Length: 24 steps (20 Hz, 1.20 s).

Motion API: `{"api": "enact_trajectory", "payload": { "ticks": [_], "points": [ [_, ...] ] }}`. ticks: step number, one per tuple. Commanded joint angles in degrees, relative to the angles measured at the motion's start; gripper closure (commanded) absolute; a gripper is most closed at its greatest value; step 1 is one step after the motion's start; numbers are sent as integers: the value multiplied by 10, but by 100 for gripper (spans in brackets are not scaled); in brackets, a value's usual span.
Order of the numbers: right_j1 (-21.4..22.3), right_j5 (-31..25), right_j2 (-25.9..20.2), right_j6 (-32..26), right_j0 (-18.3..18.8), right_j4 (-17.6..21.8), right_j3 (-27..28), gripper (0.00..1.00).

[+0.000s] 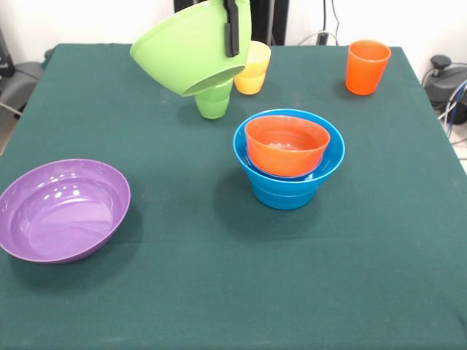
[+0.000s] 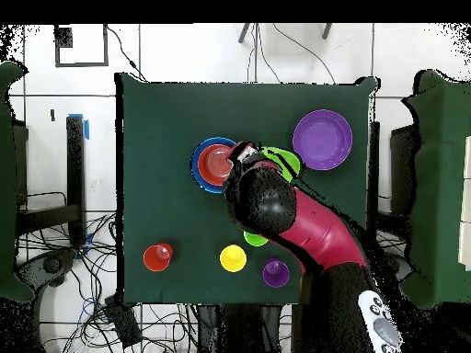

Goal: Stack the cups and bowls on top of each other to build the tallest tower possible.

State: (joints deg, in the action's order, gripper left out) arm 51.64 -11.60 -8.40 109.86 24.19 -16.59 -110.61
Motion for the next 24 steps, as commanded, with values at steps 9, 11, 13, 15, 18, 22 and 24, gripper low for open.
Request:
{"api": "enact_trajectory", "payload": {
  "ticks": [9,11,13,15,18,22,24],
  "points": [
    [-96,-136,236,254,-201,-52,116,100],
    [-96,-134,234,265,-206,-55,113,100],
    [-97,-126,229,276,-210,-59,108,100],
    [-100,-120,224,285,-213,-61,109,100],
    [-101,-118,216,293,-211,-64,114,100],
    [-101,-126,211,294,-205,-66,128,100],
    [-107,-124,208,296,-205,-71,135,100]
  ]
}}
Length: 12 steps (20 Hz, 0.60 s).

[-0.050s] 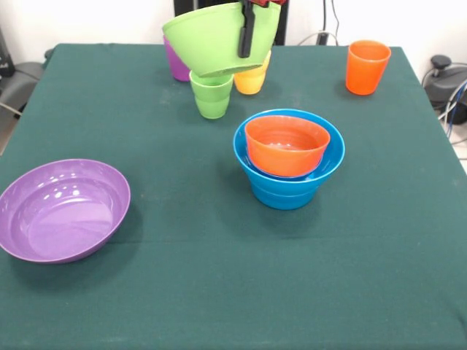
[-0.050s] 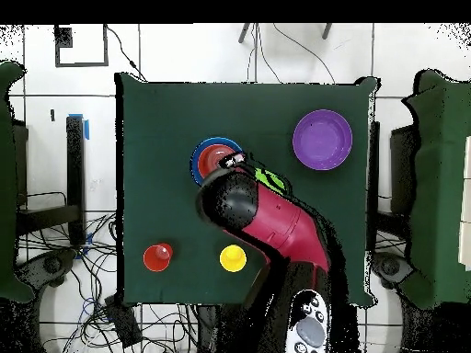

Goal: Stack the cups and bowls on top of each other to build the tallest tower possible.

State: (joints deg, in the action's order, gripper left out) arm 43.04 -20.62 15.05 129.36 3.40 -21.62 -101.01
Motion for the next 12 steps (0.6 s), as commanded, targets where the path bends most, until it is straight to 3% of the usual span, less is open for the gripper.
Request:
{"api": "enact_trajectory", "payload": {
  "ticks": [1,12],
  "points": [
    [-26,-31,-29,103,2,-24,44,100],
    [-43,-2,-57,110,-3,-69,57,100]
  ]
}}
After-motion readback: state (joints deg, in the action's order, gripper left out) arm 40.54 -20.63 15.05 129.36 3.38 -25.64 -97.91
